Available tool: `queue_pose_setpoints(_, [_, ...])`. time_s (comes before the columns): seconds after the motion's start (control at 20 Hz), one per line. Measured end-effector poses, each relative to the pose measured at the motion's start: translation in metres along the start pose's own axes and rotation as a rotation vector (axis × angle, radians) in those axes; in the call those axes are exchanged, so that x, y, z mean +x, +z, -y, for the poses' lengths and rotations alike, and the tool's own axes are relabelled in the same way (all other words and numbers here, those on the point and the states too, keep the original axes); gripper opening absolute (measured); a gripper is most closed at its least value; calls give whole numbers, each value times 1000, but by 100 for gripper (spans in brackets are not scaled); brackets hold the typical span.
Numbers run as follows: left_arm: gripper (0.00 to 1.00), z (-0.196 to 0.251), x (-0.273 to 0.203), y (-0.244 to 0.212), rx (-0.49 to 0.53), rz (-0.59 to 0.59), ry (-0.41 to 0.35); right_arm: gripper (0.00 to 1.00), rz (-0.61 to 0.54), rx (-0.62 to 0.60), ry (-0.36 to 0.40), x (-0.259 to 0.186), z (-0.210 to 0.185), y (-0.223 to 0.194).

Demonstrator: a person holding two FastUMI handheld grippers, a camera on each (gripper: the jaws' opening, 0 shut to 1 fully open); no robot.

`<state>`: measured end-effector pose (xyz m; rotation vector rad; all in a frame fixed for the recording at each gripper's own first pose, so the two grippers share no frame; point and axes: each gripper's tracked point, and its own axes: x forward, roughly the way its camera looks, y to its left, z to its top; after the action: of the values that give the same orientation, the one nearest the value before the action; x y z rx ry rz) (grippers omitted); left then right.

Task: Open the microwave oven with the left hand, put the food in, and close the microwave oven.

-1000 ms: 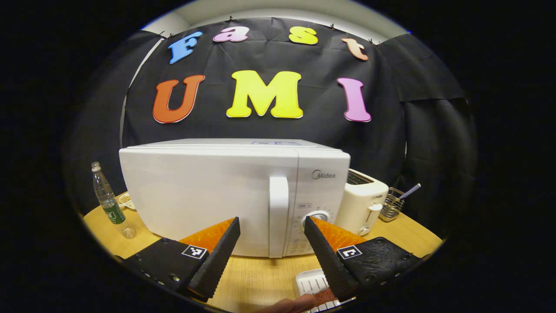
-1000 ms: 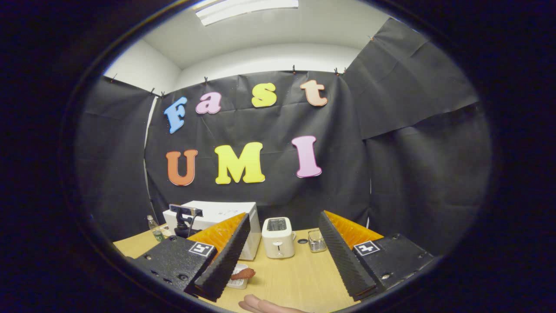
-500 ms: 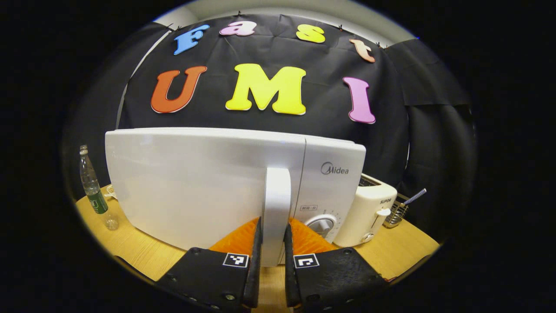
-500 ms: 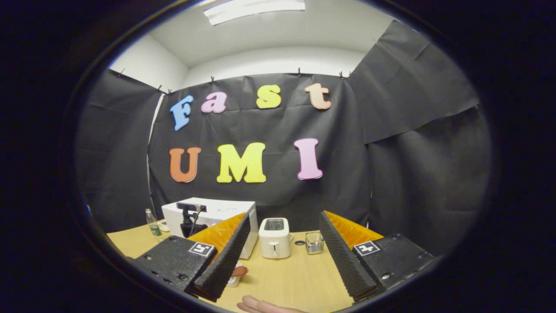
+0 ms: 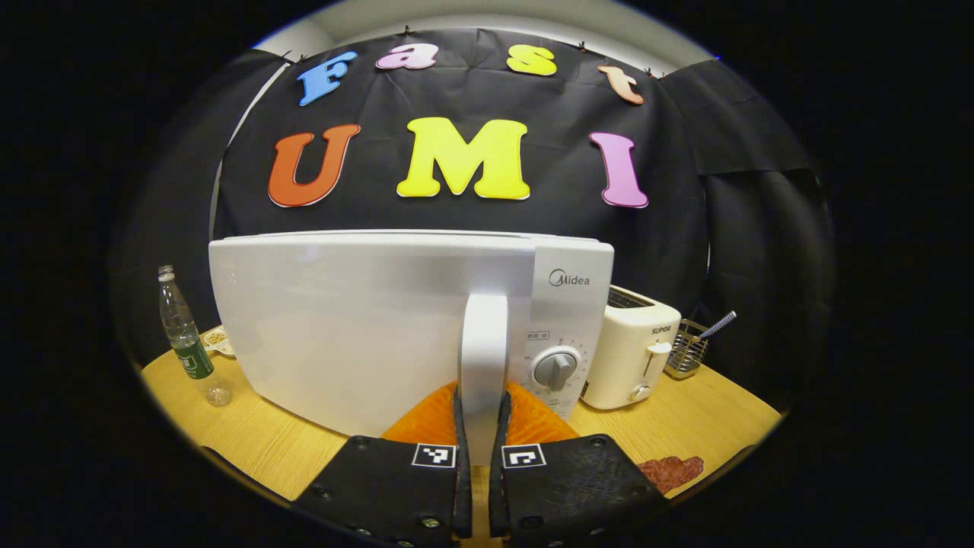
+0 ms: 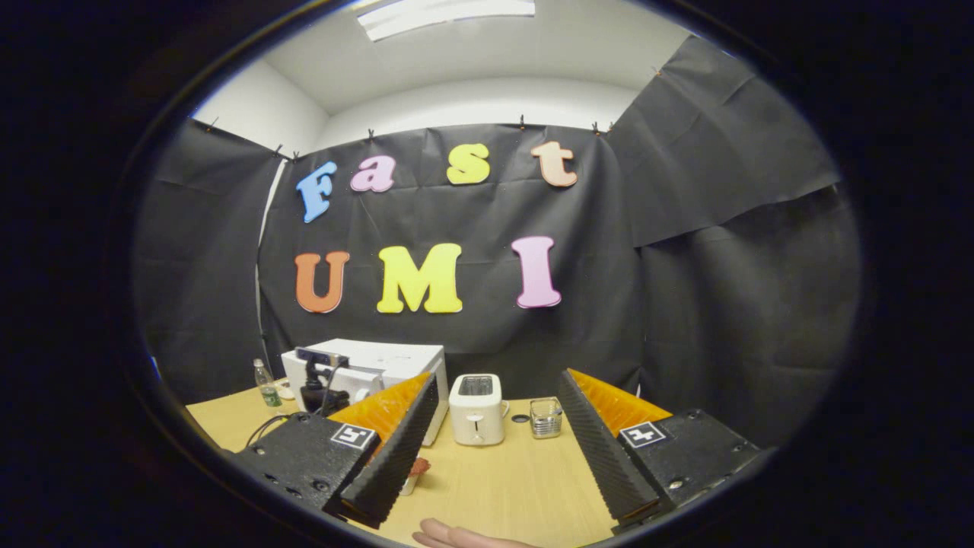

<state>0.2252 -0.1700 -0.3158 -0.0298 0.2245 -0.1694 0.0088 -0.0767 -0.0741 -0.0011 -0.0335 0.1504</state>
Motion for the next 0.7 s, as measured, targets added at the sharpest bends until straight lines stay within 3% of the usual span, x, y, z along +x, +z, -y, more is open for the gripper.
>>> queue_pose_setpoints(0.05, [8,-3,-15,-2,-10,4,-19,92,-1,4,4,0,-2,-1])
queue_pose_setpoints(0.1, [8,-7,-25,-3,-9,6,-32,92,-5,6,4,1,-4,-2])
queue_pose_setpoints(0.15, [8,-11,-35,-4,-10,7,-40,100,-10,9,7,1,-8,-5])
queue_pose_setpoints(0.2, [8,-13,-44,-6,-6,3,-45,92,-18,8,13,1,-13,-7])
queue_pose_setpoints(0.35, [8,-23,-68,-10,8,8,-57,92,-27,-4,35,-3,-31,-11])
queue_pose_setpoints(0.4, [8,-26,-74,-10,11,12,-62,100,-26,-13,41,-4,-37,-12])
queue_pose_setpoints(0.45, [8,-29,-80,-11,11,14,-65,100,-27,-21,45,-5,-42,-14])
queue_pose_setpoints(0.5, [8,-32,-86,-12,11,17,-70,92,-31,-27,51,-6,-47,-16])
queue_pose_setpoints(0.55, [8,-35,-92,-14,11,17,-73,92,-36,-30,56,-7,-52,-20])
queue_pose_setpoints(0.6, [8,-40,-99,-16,14,16,-80,100,-40,-33,55,-8,-55,-22])
queue_pose_setpoints(0.65, [8,-44,-109,-18,13,11,-90,92,-43,-39,53,-8,-58,-25])
queue_pose_setpoints(0.7, [13,-50,-117,-20,11,4,-98,92,-45,-43,52,-8,-61,-28])
